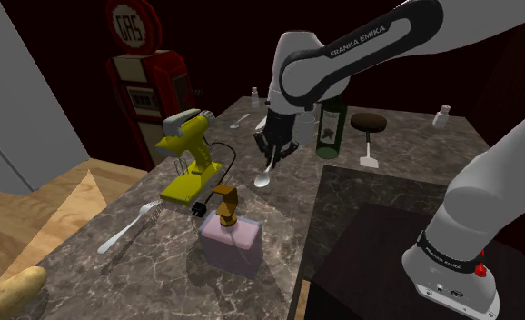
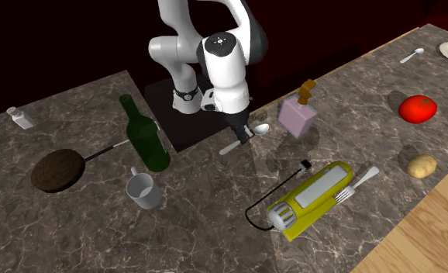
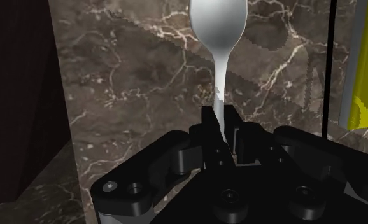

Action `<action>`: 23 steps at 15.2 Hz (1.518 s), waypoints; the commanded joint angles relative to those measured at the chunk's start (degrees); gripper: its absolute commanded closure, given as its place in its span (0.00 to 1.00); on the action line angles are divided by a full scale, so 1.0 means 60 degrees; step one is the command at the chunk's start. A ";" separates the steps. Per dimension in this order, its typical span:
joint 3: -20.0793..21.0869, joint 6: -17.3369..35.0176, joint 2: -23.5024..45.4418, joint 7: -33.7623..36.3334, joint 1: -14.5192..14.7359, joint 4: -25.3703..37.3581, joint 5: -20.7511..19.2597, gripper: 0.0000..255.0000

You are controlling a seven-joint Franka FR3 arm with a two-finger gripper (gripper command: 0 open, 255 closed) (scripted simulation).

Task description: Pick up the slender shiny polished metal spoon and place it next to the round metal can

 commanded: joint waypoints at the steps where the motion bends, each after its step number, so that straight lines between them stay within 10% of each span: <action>1: -0.0312 -0.0212 -0.0295 -0.0437 -0.0106 -0.0183 0.0067 1.00; 23: -0.4314 -0.1515 -0.0862 -0.5739 -0.2339 -0.0721 -0.1137 1.00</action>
